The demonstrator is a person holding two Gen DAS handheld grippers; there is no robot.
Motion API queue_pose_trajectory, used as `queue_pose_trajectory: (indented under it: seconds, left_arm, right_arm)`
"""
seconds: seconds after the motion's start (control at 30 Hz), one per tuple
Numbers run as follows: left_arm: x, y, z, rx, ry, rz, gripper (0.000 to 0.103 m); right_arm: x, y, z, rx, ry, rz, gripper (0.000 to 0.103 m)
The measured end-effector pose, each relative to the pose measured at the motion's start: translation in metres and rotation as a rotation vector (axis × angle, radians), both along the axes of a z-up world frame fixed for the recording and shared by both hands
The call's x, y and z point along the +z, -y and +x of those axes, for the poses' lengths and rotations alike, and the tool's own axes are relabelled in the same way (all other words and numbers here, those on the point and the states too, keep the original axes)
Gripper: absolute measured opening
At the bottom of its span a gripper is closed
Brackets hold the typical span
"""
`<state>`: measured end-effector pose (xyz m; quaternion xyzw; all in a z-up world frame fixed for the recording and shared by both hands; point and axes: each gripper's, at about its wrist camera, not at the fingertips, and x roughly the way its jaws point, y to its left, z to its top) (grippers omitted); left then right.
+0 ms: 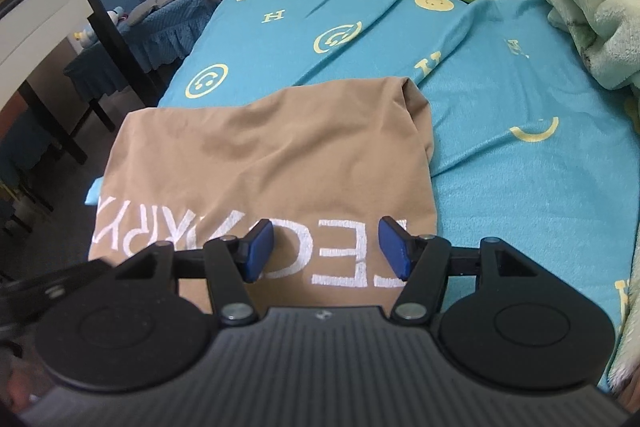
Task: Fold clothes
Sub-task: 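Lay the flipped shirt flat on the bed and open both grippers, then close both grippers on the folded shirt's edge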
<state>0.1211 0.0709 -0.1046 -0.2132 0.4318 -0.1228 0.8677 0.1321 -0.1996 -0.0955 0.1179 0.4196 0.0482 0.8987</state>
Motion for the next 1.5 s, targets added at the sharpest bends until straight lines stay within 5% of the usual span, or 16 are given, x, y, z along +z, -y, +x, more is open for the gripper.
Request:
queue_pose_trajectory:
  seconds: [0.17,0.37,0.57,0.77,0.93,1.13,1.4,1.5]
  left_arm:
    - [-0.025,-0.014,0.005,0.012,-0.158,-0.222,0.095]
    - [-0.064,-0.03,0.022,0.137,-0.306,-0.355,0.095]
    - [-0.066,-0.038,0.026,0.218,-0.217,-0.428,0.095]
    - [-0.048,-0.039,0.017,0.202,-0.047,-0.513,0.095]
    - [-0.055,-0.043,0.018,0.231,-0.093,-0.52,0.093]
    - [-0.079,-0.05,0.028,0.288,-0.193,-0.502,0.074]
    - [-0.075,-0.047,0.027,0.31,-0.136,-0.467,0.035]
    - [-0.067,-0.045,0.025,0.301,-0.103,-0.461,0.029]
  right_arm:
    - [0.0,0.001,0.001,-0.008,-0.003,0.009,0.062]
    - [-0.001,0.003,0.002,-0.019,-0.005,0.025,0.062]
    - [-0.001,0.004,0.002,-0.025,-0.005,0.031,0.062]
    - [-0.002,0.007,0.003,-0.039,-0.005,0.047,0.062]
    - [-0.003,0.012,0.002,-0.06,-0.01,0.077,0.061]
    - [-0.003,0.012,0.002,-0.059,-0.009,0.074,0.062]
    - [0.012,0.019,-0.006,-0.104,0.04,0.108,0.062]
    - [0.027,0.029,-0.017,-0.111,0.081,0.248,0.063]
